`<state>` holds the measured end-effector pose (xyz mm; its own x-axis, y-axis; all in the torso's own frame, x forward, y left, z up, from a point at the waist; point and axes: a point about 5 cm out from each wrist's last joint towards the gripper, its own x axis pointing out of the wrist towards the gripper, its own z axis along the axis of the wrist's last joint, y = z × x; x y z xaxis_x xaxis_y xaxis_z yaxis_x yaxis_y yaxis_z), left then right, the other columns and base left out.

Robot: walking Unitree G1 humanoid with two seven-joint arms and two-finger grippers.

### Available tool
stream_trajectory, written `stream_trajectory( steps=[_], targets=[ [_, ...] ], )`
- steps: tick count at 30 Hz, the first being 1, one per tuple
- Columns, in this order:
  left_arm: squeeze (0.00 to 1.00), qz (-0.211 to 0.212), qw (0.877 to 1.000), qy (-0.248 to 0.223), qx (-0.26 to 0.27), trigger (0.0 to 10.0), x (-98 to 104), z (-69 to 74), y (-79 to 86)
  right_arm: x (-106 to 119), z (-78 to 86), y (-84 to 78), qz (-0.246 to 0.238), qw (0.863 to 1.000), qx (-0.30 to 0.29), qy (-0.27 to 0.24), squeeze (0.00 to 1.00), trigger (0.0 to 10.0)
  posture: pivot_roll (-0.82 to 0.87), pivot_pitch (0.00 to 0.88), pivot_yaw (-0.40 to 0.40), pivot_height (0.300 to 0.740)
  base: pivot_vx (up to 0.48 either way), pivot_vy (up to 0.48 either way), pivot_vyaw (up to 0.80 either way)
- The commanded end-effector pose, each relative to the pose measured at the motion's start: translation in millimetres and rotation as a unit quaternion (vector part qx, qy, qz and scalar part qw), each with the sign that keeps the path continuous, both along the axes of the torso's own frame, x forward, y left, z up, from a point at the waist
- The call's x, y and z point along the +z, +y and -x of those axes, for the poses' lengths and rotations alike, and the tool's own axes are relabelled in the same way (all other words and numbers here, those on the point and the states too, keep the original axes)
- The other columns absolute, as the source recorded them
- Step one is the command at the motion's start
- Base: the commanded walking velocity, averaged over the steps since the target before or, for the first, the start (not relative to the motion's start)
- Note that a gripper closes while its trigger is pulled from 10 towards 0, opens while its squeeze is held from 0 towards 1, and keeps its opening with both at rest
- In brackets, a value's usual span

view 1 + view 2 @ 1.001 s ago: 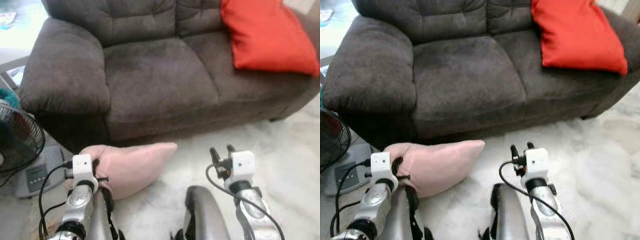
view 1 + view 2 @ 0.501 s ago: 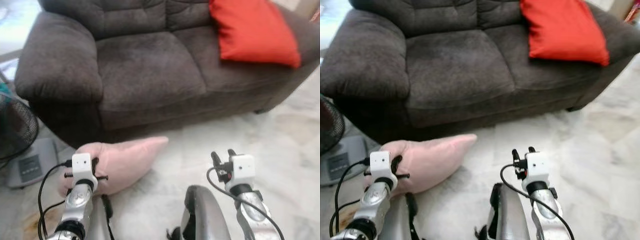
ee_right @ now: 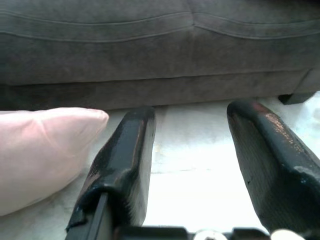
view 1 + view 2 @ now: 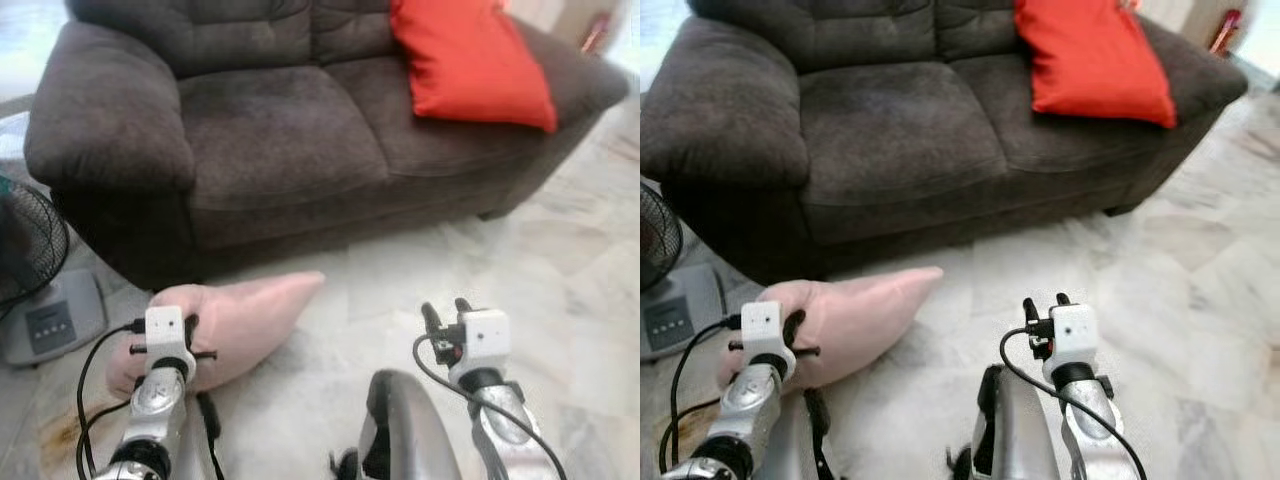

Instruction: Move the pillow to the sofa from floor

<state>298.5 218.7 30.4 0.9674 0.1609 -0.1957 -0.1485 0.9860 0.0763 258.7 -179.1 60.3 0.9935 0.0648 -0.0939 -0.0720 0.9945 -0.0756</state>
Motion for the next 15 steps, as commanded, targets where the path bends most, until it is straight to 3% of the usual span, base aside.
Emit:
stream_trajectory(
  steps=[1,3,15],
  targets=[
    [0.00,-0.063,0.990,-0.107,-0.060,10.0,37.4,-15.9,-17.7,-18.2,7.2,-3.9,-0.018,0.999,-0.023,0.031,0.00,10.0,-0.02,0.061,-0.013,0.474,0.000,0.000,0.00],
    [0.00,-0.088,0.982,-0.146,-0.086,10.0,50.7,-18.9,-27.0,-25.7,10.7,-3.6,-0.027,0.998,-0.031,0.043,0.00,10.0,-0.02,0.062,-0.013,0.489,0.000,0.000,0.00],
    [0.00,-0.089,0.981,-0.146,-0.090,10.0,51.8,-18.4,-29.9,-27.1,10.6,-3.5,-0.029,0.998,-0.034,0.042,0.00,10.0,-0.02,0.068,-0.011,0.569,0.000,0.000,0.00]
  ],
)
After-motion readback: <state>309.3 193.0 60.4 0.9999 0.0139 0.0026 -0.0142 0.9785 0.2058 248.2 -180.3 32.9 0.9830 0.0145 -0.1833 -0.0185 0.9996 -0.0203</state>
